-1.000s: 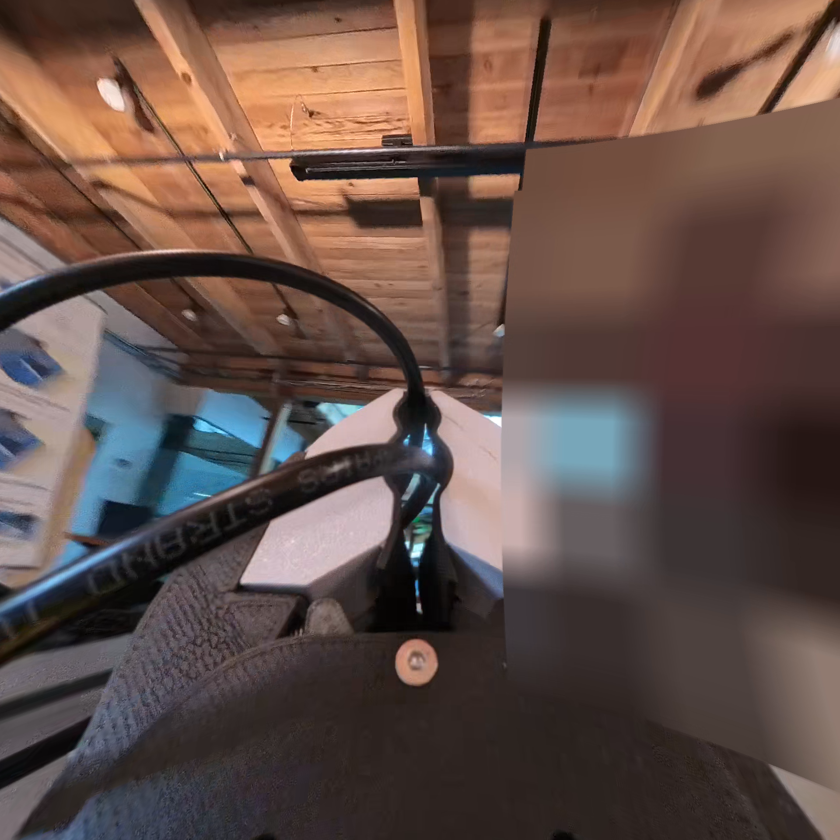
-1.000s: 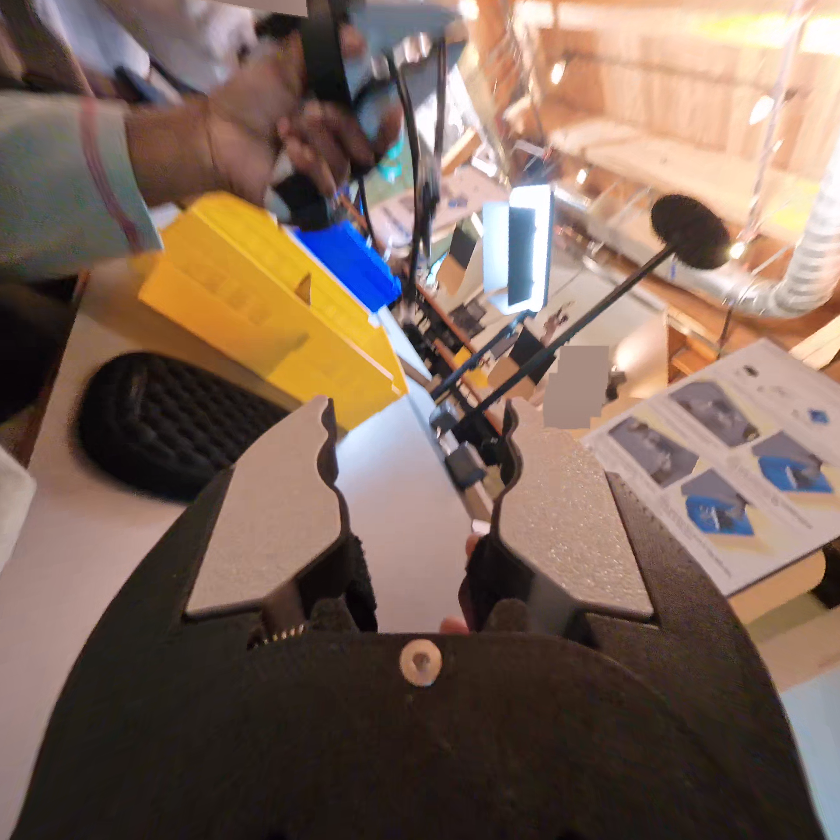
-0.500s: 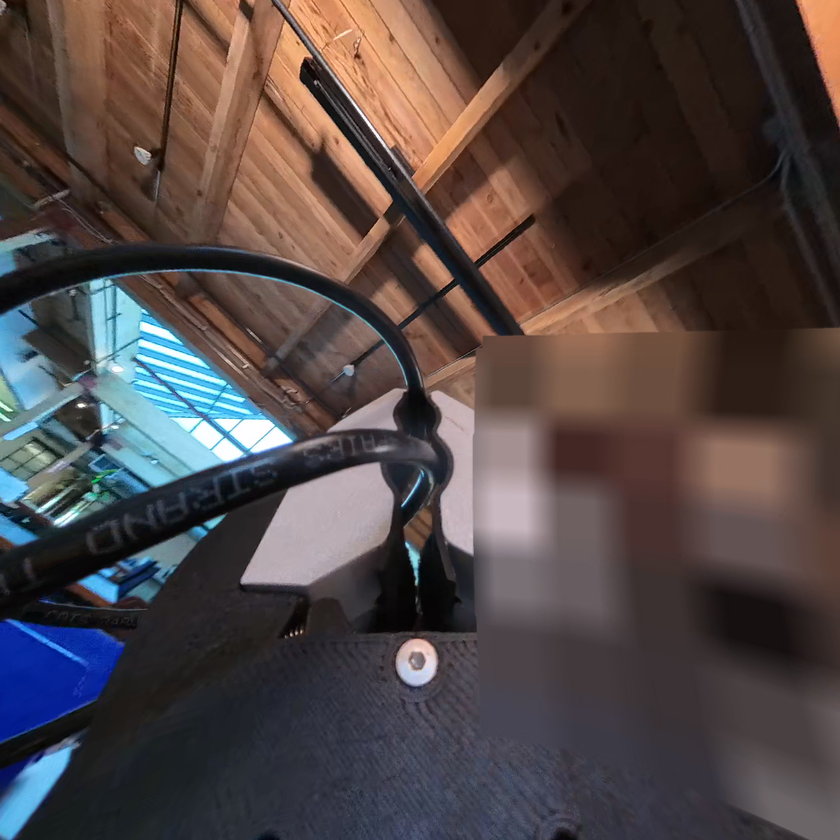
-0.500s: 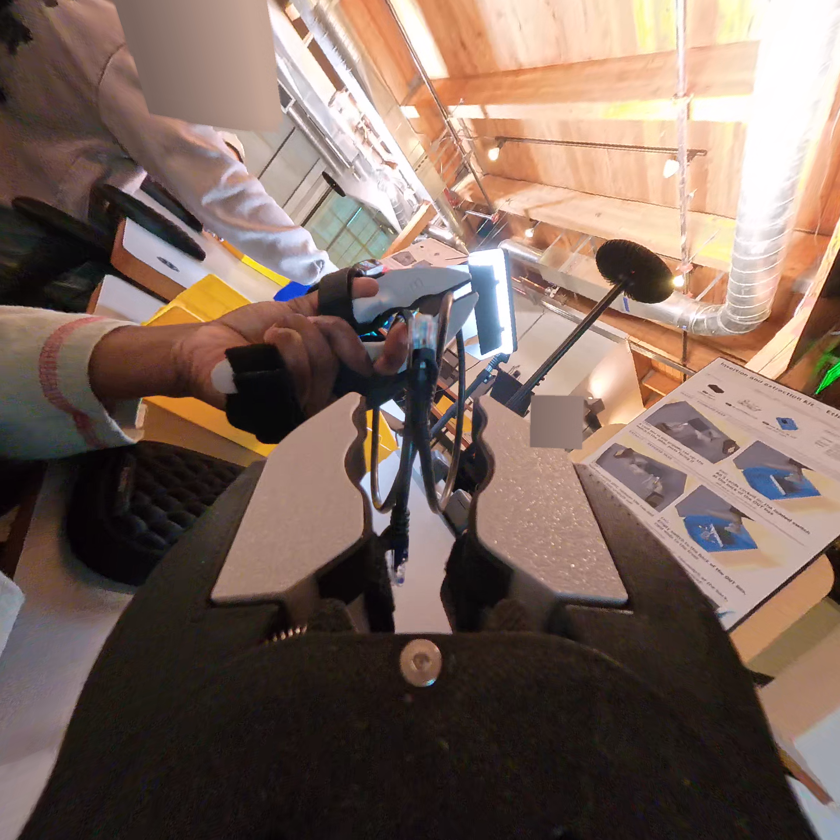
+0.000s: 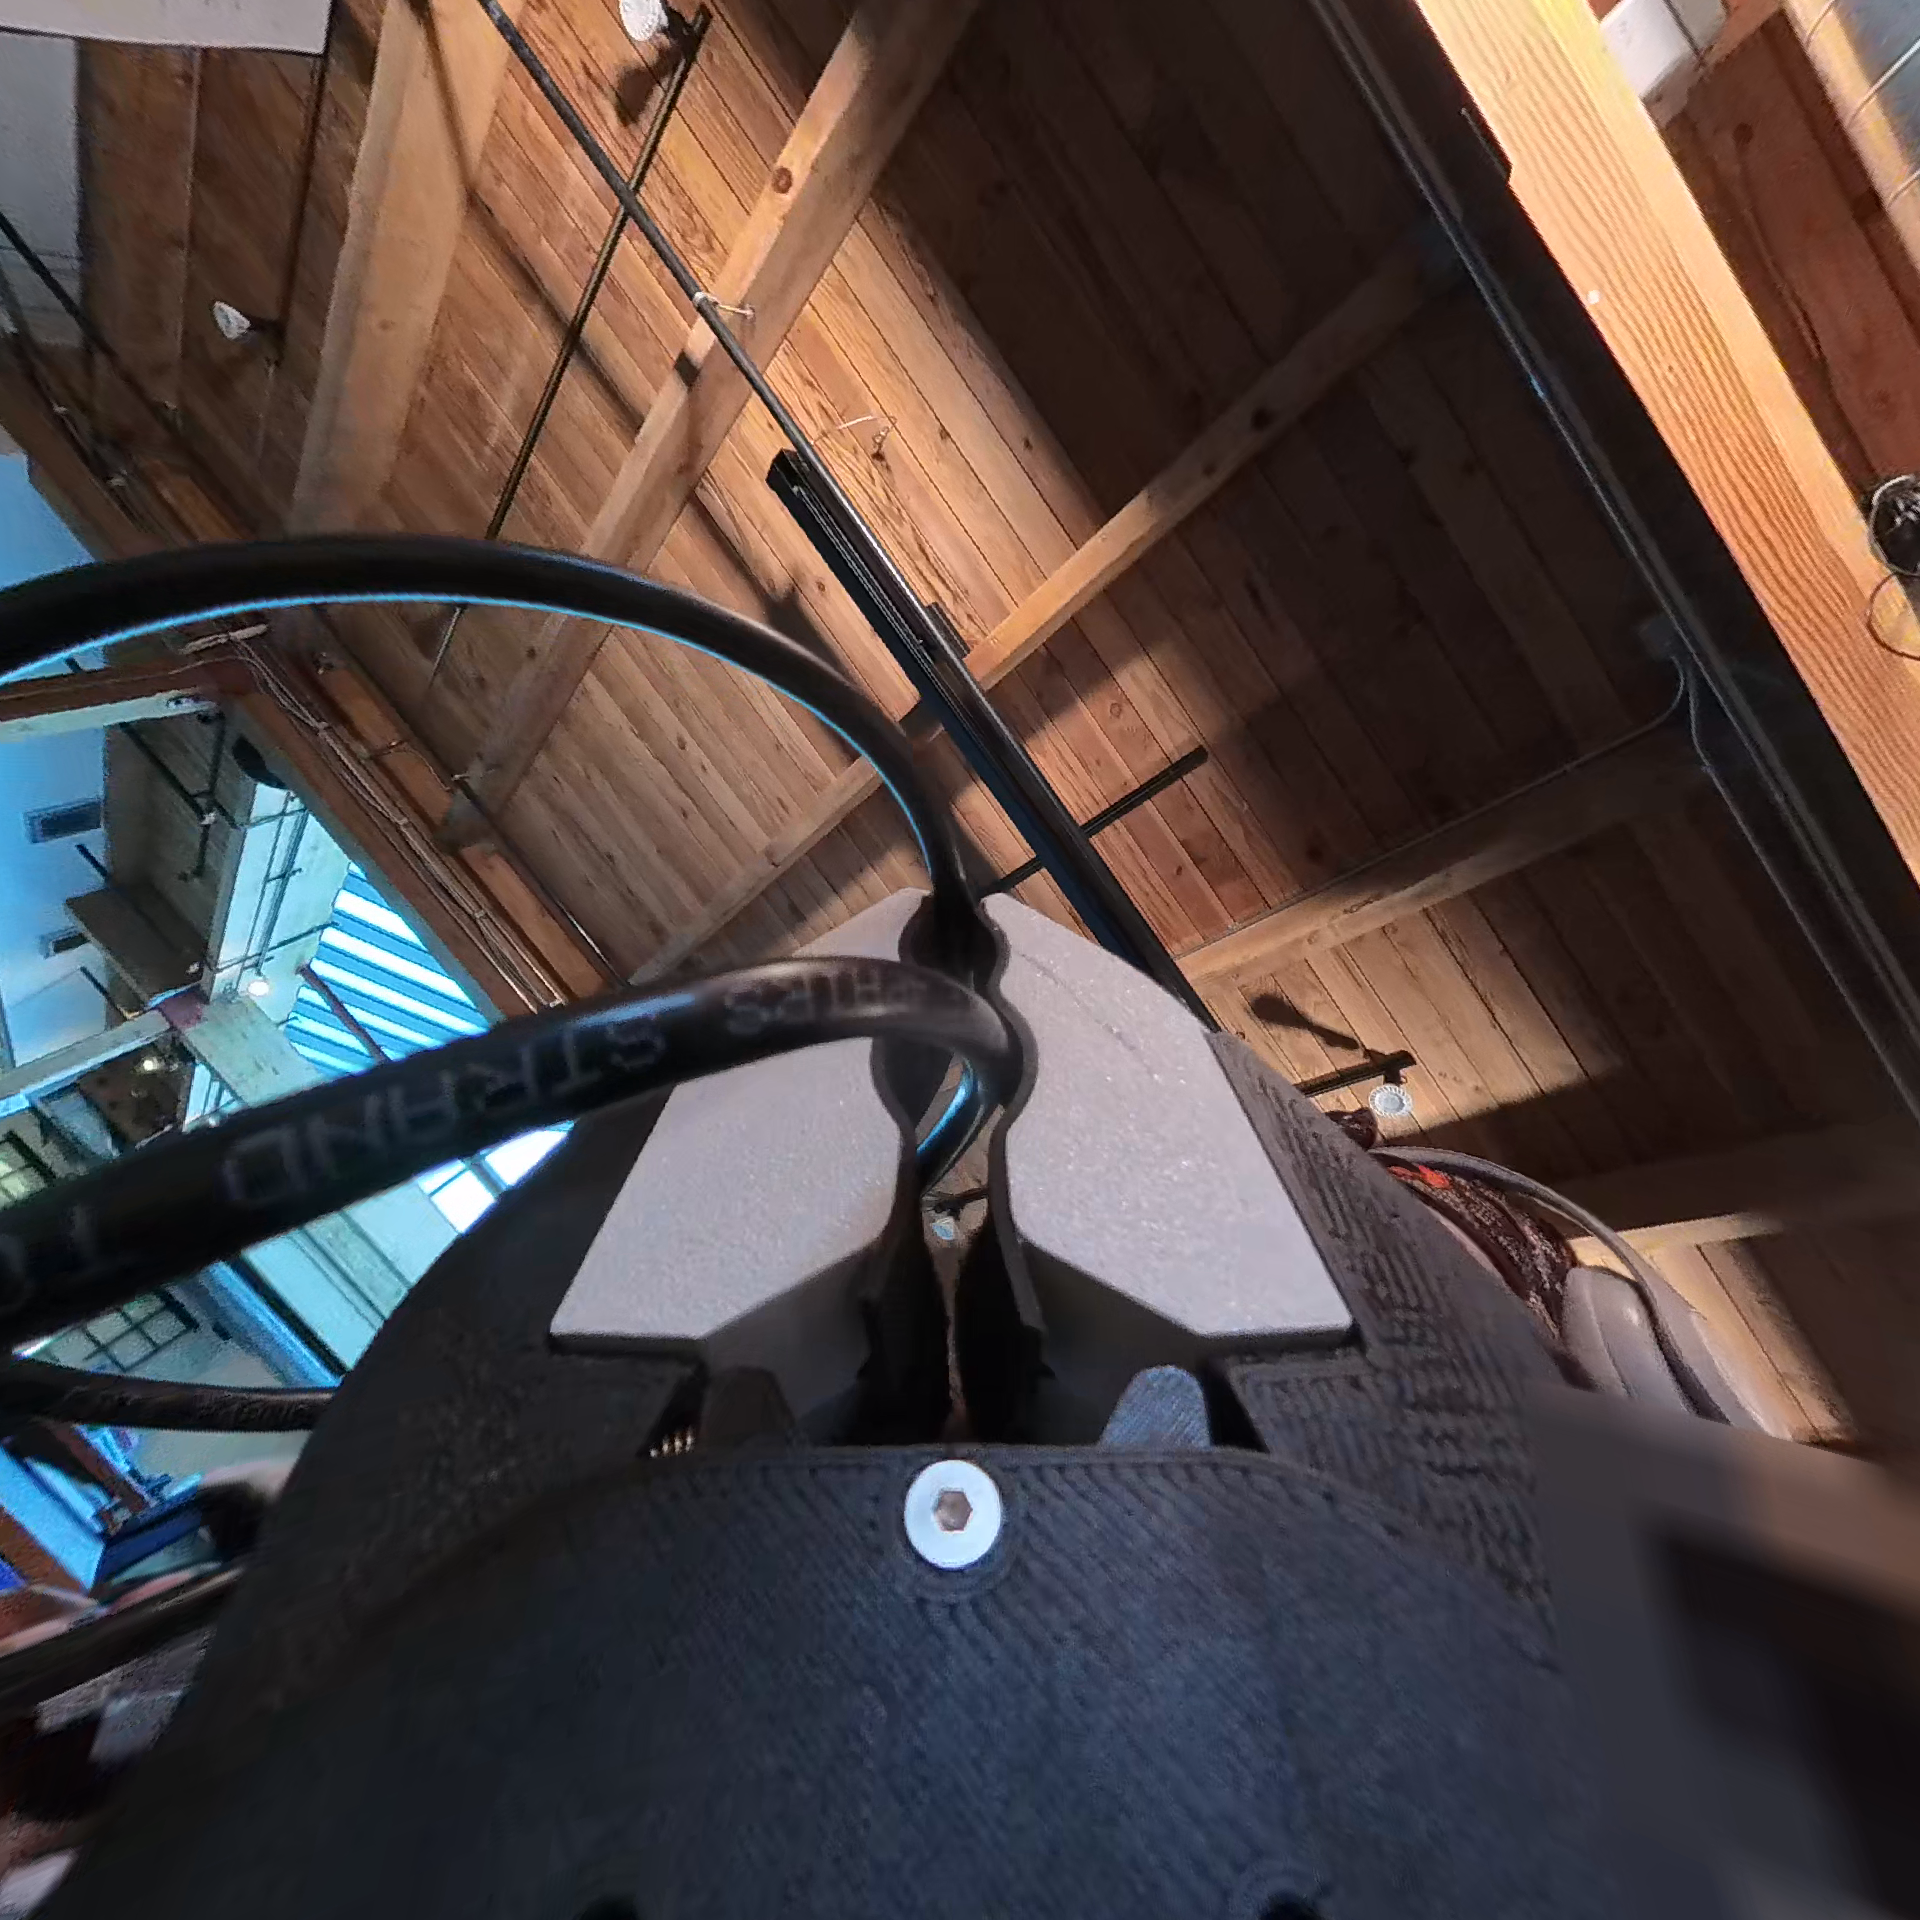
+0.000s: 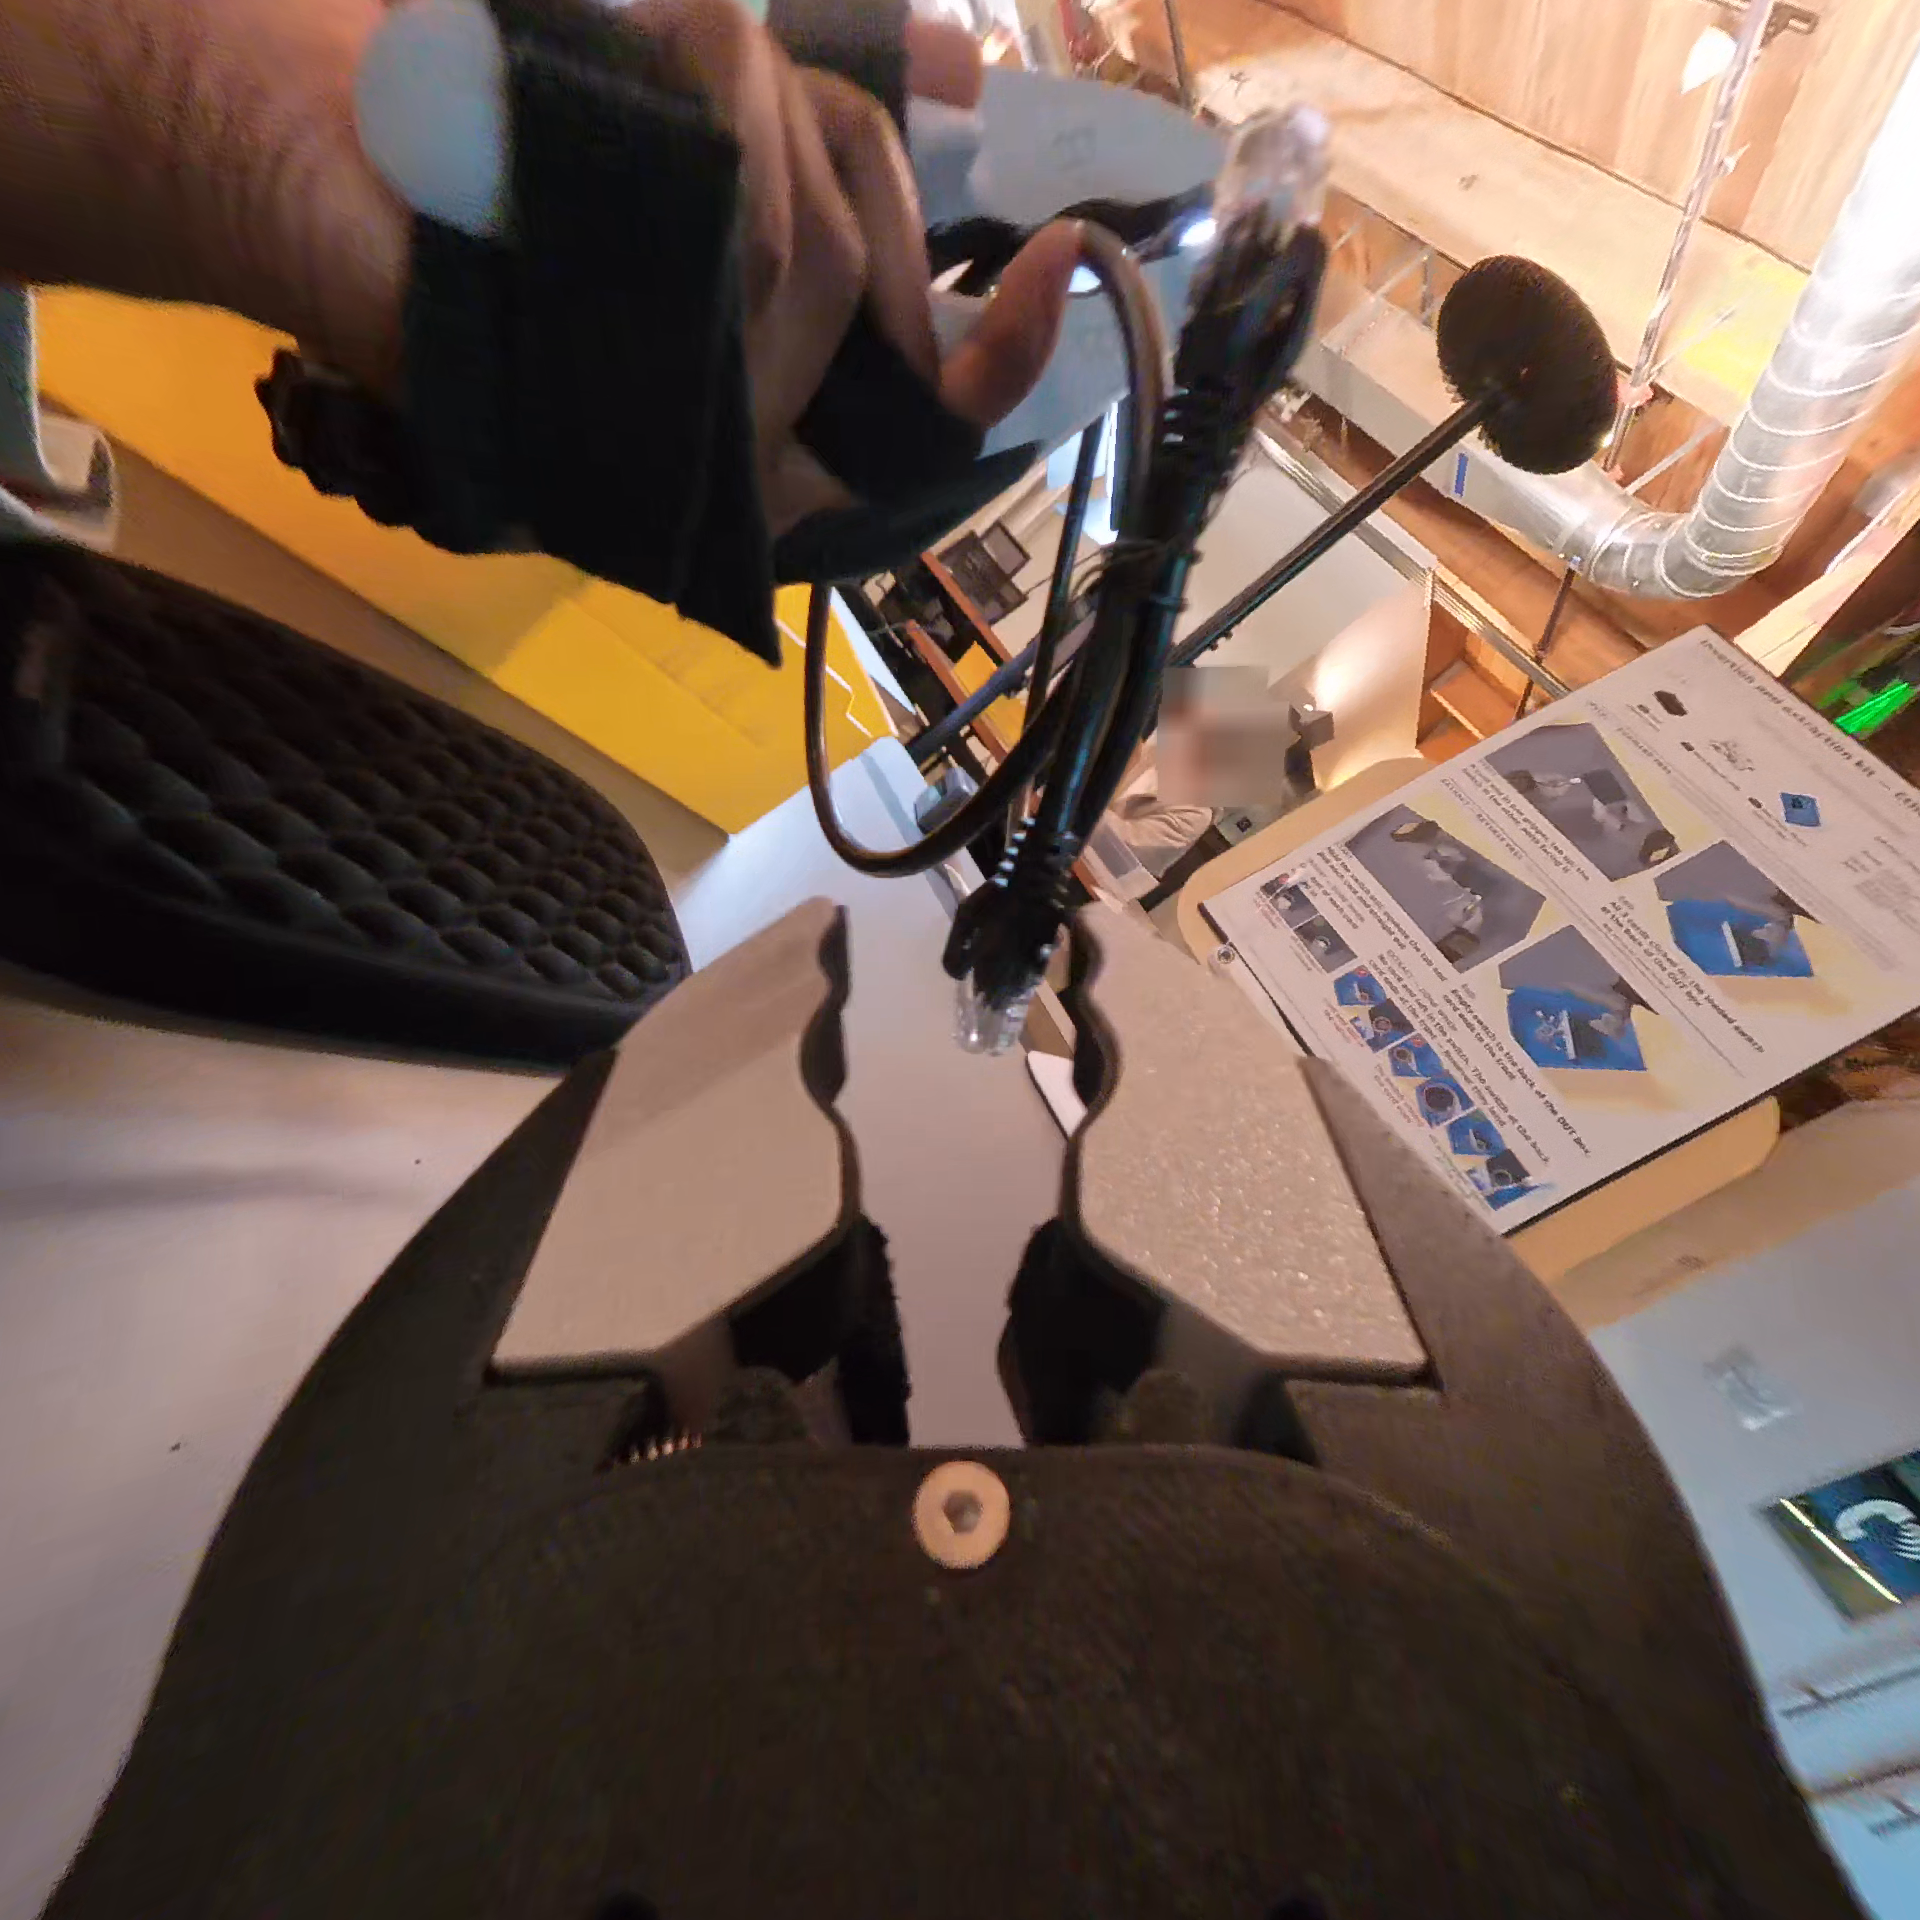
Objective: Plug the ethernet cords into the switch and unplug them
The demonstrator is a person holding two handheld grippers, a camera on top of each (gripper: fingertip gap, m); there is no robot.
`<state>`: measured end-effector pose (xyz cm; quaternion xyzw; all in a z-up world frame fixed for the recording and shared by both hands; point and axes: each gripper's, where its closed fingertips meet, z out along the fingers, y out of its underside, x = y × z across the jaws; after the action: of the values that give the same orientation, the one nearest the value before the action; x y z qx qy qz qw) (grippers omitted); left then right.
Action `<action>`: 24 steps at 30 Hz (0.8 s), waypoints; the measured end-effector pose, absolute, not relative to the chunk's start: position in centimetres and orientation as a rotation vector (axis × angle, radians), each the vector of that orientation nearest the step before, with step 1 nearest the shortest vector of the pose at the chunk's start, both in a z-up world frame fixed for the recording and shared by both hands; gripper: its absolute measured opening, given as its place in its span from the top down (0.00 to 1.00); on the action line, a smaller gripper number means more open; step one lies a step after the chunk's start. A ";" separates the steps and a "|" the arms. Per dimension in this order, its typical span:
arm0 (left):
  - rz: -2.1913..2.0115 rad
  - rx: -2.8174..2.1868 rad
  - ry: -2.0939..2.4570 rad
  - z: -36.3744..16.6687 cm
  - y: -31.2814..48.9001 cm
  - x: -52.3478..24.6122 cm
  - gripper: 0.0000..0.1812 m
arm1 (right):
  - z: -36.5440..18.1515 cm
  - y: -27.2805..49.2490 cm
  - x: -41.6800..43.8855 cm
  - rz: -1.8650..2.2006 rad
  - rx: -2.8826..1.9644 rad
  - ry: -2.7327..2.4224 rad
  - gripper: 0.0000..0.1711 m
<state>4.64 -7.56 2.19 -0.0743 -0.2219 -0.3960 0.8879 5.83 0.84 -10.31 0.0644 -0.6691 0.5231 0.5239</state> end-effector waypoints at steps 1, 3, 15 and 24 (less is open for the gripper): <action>-0.828 -0.159 -0.475 2.0 -7.4 4.5 0.97 | -10.4 0.9 5.8 1.242 0.150 -1.600 0.85; -0.845 -0.169 -0.550 1.3 -7.2 3.5 0.97 | -10.6 1.2 5.8 1.276 0.120 -1.643 0.88; -0.205 -1.432 -0.464 -5.8 -5.0 5.0 0.74 | -8.2 3.7 6.7 2.155 -0.345 -1.803 0.91; 0.798 -1.706 0.309 -6.1 -2.5 10.0 0.76 | -9.2 2.2 8.7 2.488 -0.431 -2.056 0.92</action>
<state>9.96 -2.46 -6.12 -0.7292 0.1322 0.3411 0.5783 8.68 2.19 -9.19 -0.1321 -0.6302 0.7629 -0.0573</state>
